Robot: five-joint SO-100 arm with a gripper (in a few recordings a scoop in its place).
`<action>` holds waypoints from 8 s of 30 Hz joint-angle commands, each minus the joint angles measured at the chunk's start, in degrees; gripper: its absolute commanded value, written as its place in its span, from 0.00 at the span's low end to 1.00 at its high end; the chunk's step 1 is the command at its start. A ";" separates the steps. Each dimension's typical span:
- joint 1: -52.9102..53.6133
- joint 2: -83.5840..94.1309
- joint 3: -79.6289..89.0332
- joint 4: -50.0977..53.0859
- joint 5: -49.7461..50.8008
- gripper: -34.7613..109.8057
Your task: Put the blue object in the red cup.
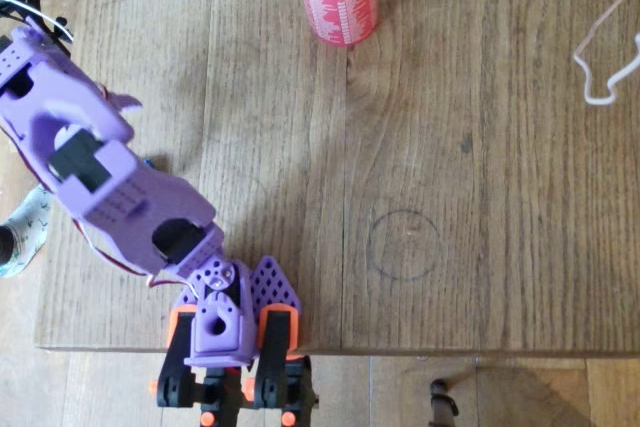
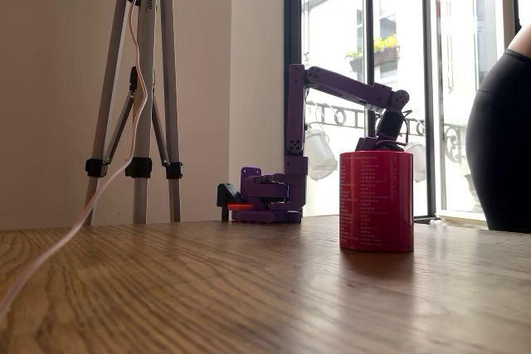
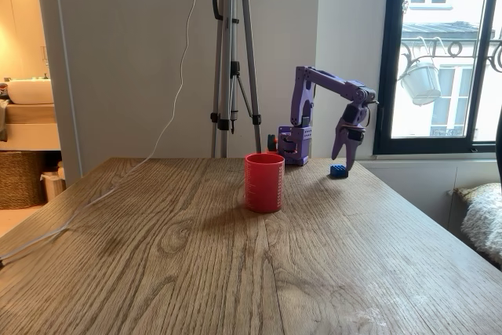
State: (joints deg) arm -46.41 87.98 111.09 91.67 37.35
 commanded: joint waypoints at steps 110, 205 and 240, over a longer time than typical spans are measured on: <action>58.10 9.32 -17.58 -43.59 -61.26 0.24; 54.23 101.25 51.94 -18.02 -41.40 0.24; 60.73 101.43 62.40 -22.24 -39.38 0.24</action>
State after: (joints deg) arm 14.06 189.67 174.38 70.22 -2.11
